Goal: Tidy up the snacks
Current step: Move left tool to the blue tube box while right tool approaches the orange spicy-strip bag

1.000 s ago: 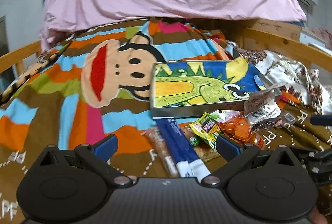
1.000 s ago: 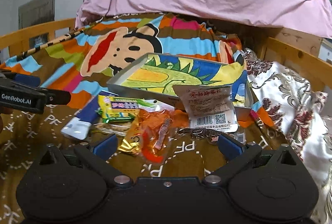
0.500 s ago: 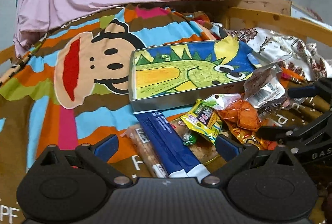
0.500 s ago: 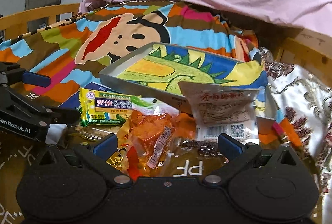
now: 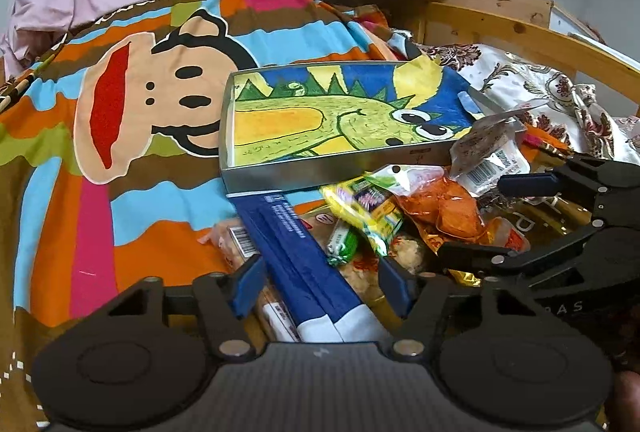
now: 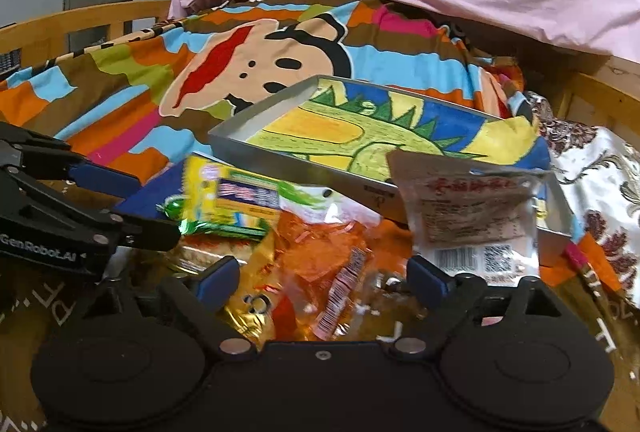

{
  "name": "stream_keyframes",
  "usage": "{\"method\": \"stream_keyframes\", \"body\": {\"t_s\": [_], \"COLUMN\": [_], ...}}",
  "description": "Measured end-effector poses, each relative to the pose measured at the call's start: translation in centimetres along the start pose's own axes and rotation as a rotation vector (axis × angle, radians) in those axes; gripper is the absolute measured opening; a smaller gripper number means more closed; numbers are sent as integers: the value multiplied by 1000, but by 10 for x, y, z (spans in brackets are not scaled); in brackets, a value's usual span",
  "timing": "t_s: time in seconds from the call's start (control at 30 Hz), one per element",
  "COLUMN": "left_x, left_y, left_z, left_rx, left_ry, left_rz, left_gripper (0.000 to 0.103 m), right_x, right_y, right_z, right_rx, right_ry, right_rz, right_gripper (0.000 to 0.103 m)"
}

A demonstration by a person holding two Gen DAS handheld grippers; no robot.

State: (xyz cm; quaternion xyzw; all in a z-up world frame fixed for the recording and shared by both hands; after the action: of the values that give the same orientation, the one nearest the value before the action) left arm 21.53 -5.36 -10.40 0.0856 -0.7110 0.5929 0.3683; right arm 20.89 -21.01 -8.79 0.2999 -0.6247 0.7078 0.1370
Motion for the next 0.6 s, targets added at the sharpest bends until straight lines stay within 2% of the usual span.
{"method": "stream_keyframes", "body": {"t_s": [0.13,0.23,0.3,0.37,0.4,0.43,0.6], "left_x": [-2,-6,-8,-8,-7,-6,0], "left_y": [0,-1,-2,-2,-1,-1,1], "left_z": [-1,2,2,2,3,2,3], "left_rx": [-6,-48,-53,-62,-61,-54,-34], "left_ry": [-7,-13,-22,-32,-32,-29,-26], "left_rz": [-5,-17,-18,-19,-18,-18,-32], "left_gripper": [62,61,56,50,47,47,46], "right_x": [-6,-11,-14,-15,-15,-14,-12], "right_y": [-1,-1,-1,0,0,0,1], "right_z": [2,7,11,14,15,18,21], "right_rx": [-42,-101,-149,-182,-191,-195,-234], "right_ry": [-20,-45,-72,-80,-70,-53,-66], "right_rz": [-13,-28,-37,-40,-39,-42,-63], "right_gripper": [85,83,76,74,65,60,56]}}
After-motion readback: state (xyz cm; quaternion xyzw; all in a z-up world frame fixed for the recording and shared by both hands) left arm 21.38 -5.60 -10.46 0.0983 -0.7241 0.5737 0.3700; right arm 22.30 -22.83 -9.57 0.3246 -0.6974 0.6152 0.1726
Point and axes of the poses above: each gripper's, at about its wrist camera, not at the fingertips, and x roughly against the way its jaws point, z to its right, y to its underside, the point moved 8 cm from there along -x, roughly the way its jaws point, and after that the axes turned 3 degrees about -x, right-handed, at the moved point
